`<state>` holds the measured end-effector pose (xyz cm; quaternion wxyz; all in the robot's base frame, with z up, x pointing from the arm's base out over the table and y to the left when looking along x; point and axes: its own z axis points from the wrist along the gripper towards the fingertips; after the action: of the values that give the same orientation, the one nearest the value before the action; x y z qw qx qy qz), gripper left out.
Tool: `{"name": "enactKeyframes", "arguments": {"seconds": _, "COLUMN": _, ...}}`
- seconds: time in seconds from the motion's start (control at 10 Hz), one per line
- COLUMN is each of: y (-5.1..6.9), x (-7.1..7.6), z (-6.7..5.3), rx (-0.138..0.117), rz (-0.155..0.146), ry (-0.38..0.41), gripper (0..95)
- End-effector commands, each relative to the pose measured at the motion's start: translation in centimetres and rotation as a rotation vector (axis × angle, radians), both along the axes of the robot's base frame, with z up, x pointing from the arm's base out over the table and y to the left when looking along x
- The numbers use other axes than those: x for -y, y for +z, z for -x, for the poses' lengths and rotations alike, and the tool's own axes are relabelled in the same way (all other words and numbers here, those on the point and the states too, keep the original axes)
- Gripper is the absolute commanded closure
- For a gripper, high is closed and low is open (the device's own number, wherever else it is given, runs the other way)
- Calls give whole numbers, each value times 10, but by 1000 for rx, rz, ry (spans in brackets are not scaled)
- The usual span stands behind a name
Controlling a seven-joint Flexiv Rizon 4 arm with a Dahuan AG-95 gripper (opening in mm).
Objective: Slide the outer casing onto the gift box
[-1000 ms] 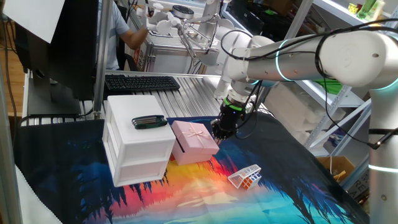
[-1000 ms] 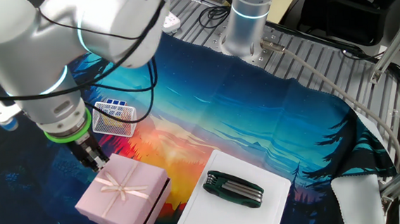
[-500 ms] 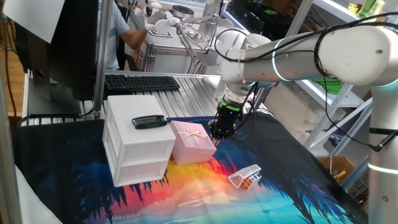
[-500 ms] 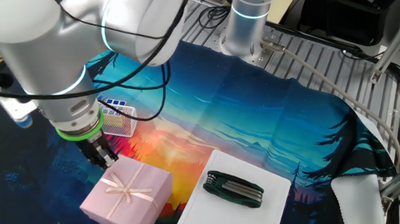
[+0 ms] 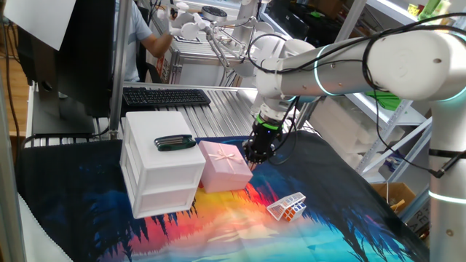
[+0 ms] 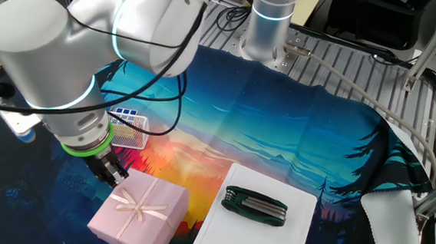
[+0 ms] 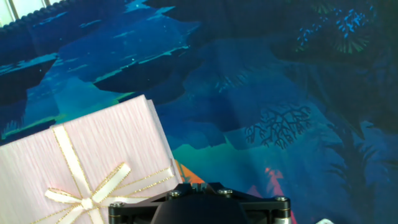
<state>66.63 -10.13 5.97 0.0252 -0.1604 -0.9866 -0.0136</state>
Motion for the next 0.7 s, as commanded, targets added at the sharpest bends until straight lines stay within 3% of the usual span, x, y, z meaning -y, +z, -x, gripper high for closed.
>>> {"name": "enactKeyframes", "arguments": {"seconds": 0.1, "y": 0, "x": -3, "z": 1, "rx": -6, "rz": 4, "ry": -7, "gripper": 950}}
{"name": "enactKeyframes", "arguments": {"seconds": 0.2, "y": 1, "x": -3, "z": 1, "rx": -9, "rz": 12, "ry": 1, "gripper": 950}}
{"name": "enactKeyframes", "arguments": {"seconds": 0.3, "y": 3, "x": -2, "z": 2, "rx": -23, "rz": 40, "ry": 32, "gripper": 950}}
{"name": "enactKeyframes", "arguments": {"seconds": 0.4, "y": 6, "x": -1, "z": 3, "rx": -28, "rz": 42, "ry": 37, "gripper": 950}}
{"name": "enactKeyframes", "arguments": {"seconds": 0.6, "y": 18, "x": 4, "z": 8, "rx": -38, "rz": 67, "ry": 58, "gripper": 950}}
{"name": "enactKeyframes", "arguments": {"seconds": 0.7, "y": 26, "x": 7, "z": 11, "rx": -43, "rz": 64, "ry": 53, "gripper": 950}}
